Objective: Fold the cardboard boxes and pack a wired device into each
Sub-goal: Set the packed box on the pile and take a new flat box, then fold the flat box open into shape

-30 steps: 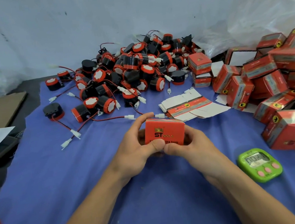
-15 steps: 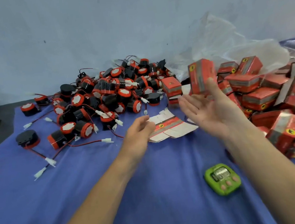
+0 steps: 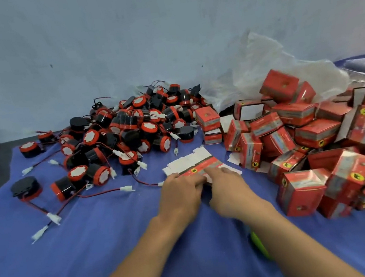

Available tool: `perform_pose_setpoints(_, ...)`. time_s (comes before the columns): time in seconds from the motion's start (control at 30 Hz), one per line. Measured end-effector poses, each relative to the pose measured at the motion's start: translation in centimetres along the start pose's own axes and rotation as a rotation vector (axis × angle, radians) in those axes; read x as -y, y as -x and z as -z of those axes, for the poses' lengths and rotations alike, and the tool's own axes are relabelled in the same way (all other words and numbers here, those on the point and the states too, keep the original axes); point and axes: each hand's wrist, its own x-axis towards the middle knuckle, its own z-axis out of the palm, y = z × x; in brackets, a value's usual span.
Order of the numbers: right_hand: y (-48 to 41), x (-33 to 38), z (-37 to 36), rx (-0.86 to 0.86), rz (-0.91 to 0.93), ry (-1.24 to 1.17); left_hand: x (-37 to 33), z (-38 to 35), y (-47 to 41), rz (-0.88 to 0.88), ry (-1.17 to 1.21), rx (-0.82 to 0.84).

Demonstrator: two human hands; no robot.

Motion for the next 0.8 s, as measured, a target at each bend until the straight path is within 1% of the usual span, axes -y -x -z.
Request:
perform_pose_setpoints(0.07, 0.4, 0.2, -0.1, -0.085, 0.013, 0.153, 0.3, -0.1, 0.7, 0.033, 0.124, -0.07)
perform_pose_setpoints(0.2, 0.1, 0.5, 1.5, -0.19, -0.043, 0.265, 0.9, 0.3, 1.5, 0.105, 0.296, -0.177)
perform_pose_setpoints(0.23, -0.1, 0.5, 1.9, -0.219, -0.047, 0.269, 1.1, 0.6, 1.5, 0.147, 0.306, -0.181)
perform_pose_setpoints(0.3, -0.3, 0.3, 2.6, -0.251, -0.056, 0.223, 1.7, 0.9, 1.8, 0.226, 0.295, -0.102)
perform_pose_setpoints(0.33, -0.3, 0.1, 2.8, -0.216, -0.053, 0.19, 2.0, 1.0, 2.0, 0.259, 0.282, -0.035)
perform_pose_setpoints(0.4, -0.2, -0.4, 2.9, -0.04, -0.025, 0.166, 2.4, 0.8, 2.4, 0.308, 0.235, 0.082)
perform_pose_setpoints(0.43, -0.1, -0.5, 3.0, 0.045, -0.011, 0.176, 2.5, 0.6, 2.6, 0.319, 0.216, 0.103)
perform_pose_setpoints(0.47, -0.1, -0.5, 3.0, 0.09, 0.001, 0.178, 2.6, 0.4, 2.6, 0.323, 0.208, 0.099)
perform_pose_setpoints(0.53, -0.1, -0.6, 3.2, 0.082, -0.002, 0.183, 2.5, 0.5, 2.6, 0.329, 0.254, 0.062)
perform_pose_setpoints(0.6, 0.0, -0.6, 3.5, -0.04, -0.035, 0.178, 2.5, 1.1, 2.8, 0.334, 0.378, 0.01)
perform_pose_setpoints(0.67, 0.4, -0.5, 3.6, -0.231, -0.085, 0.12, 2.7, 1.4, 3.2, 0.37, 0.511, -0.049)
perform_pose_setpoints(0.73, 0.9, -0.1, 3.3, -0.428, -0.121, -0.043, 3.0, 1.7, 3.3, 0.428, 0.676, -0.138)
perform_pose_setpoints(0.8, 1.5, 0.7, 2.6, -0.567, -0.114, -0.227, 3.1, 2.0, 3.2, 0.469, 0.809, -0.237)
